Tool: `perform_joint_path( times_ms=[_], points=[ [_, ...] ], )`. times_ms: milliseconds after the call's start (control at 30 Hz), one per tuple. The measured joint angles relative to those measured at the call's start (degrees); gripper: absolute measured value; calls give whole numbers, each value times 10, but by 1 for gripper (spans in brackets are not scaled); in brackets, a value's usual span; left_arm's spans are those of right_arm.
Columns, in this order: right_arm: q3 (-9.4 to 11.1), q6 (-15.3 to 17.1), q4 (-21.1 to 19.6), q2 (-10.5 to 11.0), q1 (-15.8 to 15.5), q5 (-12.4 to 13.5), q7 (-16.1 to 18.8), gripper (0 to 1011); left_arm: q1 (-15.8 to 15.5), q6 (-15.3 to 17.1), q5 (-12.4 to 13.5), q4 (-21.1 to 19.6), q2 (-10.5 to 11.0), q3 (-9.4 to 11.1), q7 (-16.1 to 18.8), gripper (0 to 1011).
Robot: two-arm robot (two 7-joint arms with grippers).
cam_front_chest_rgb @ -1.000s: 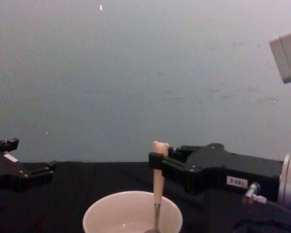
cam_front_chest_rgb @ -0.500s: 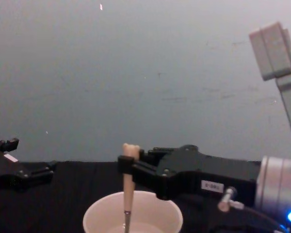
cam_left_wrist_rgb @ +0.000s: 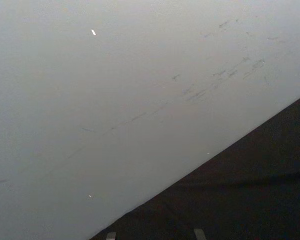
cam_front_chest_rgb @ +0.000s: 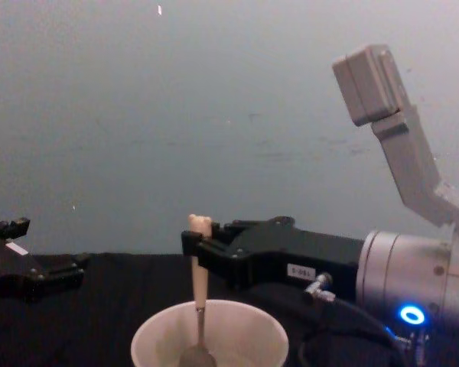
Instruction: Pick up the stirring spoon with one hand, stir inside the cup, then place it back in its original position.
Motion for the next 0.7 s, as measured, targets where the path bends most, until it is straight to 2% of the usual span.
perform_joint_path(
  times_ms=[300, 400, 700],
  points=[
    [21, 6, -6, 6, -8, 0, -7, 214, 0, 0, 0, 0, 0, 0, 0, 1001],
    [31, 11, -21, 15, -20, 6, -7, 214, 0, 0, 0, 0, 0, 0, 0, 1001],
    [40, 21, -65, 35, -48, 27, 3, 214, 0, 0, 0, 0, 0, 0, 0, 1001]
  ],
)
